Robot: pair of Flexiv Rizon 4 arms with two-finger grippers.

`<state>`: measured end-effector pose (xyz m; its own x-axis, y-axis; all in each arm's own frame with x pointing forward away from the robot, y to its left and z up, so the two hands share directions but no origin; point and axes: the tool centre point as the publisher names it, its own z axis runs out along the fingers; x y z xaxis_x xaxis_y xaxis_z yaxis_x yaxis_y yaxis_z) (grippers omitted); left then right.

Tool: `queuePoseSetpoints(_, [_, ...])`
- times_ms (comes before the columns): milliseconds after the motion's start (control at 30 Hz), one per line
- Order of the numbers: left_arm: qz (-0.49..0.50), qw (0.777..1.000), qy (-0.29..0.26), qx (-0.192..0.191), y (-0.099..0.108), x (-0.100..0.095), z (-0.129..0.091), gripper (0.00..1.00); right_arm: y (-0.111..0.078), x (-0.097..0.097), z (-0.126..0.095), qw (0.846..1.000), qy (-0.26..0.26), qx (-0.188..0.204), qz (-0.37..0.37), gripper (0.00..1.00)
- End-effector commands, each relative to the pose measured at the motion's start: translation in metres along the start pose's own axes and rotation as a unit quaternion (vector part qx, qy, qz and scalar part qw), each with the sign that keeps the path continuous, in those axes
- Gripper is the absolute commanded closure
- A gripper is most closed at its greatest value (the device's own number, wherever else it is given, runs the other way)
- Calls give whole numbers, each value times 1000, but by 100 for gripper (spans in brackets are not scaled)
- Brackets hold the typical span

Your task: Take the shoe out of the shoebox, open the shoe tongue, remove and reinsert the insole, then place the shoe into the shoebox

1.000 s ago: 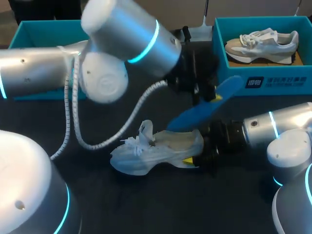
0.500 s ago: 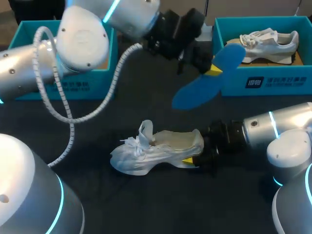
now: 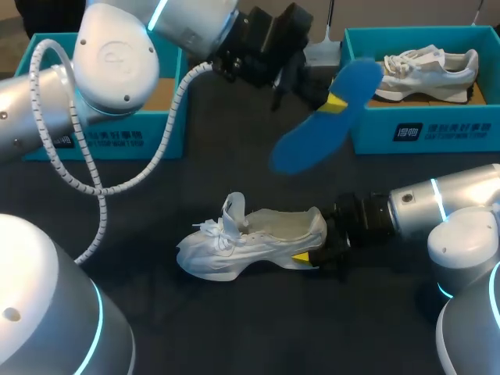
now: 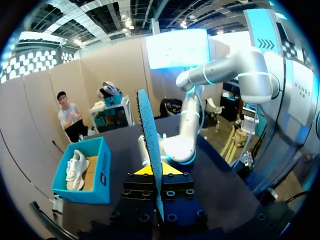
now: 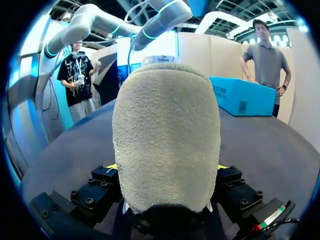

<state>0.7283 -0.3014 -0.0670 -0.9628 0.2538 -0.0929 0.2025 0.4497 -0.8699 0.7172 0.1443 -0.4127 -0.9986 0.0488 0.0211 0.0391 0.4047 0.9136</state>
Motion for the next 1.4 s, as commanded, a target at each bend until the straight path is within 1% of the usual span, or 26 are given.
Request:
queuePoseSetpoints(33, [-4, 999, -30, 39, -6, 23, -33, 100, 1, 1, 1, 1000, -1, 2, 0, 100])
queuePoseSetpoints(100, [-9, 997, -41, 67, -14, 32, -48, 100, 1, 1, 1, 1000, -1, 2, 0, 100])
queuePoseSetpoints(133, [-13, 997, -46, 66, -17, 35, -54, 100, 1, 1, 1, 1000, -1, 2, 0, 100])
queuePoseSetpoints(200, [-11, 995, -57, 86, -24, 45, -68, 100, 1, 1, 1, 1000, -1, 2, 0, 100])
queuePoseSetpoints(333, [-40, 989, -53, 129, -38, 56, -97, 100, 1, 1, 1, 1000, -1, 2, 0, 100])
queuePoseSetpoints(367, [-25, 988, -54, 139, -44, 60, -107, 100, 1, 1, 1, 1000, -1, 2, 0, 100])
queuePoseSetpoints(767, [-25, 988, -54, 139, -44, 60, -107, 100, 1, 1, 1, 1000, -1, 2, 0, 100])
queuePoseSetpoints(800, [-26, 987, -51, 149, -43, 62, -107, 100, 1, 1, 1, 1000, -1, 2, 0, 100])
queuePoseSetpoints(867, [-27, 985, -52, 161, -47, 68, -110, 100, 1, 1, 1, 1000, -1, 2, 0, 100])
queuePoseSetpoints(1000, [-33, 986, -41, 158, -54, 81, -119, 100, 1, 1, 1, 1000, -1, 2, 0, 100])
queuePoseSetpoints(1167, [-30, 984, -33, 173, -61, 101, -133, 100, 1, 1, 1, 1000, -1, 2, 0, 100])
queuePoseSetpoints(1333, [-31, 984, -35, 173, -65, 117, -144, 100, 1, 1, 1, 1000, -1, 2, 0, 100])
queuePoseSetpoints(1400, [-30, 982, -39, 183, -66, 123, -150, 100, 1, 1, 1, 1000, -1, 2, 0, 100])
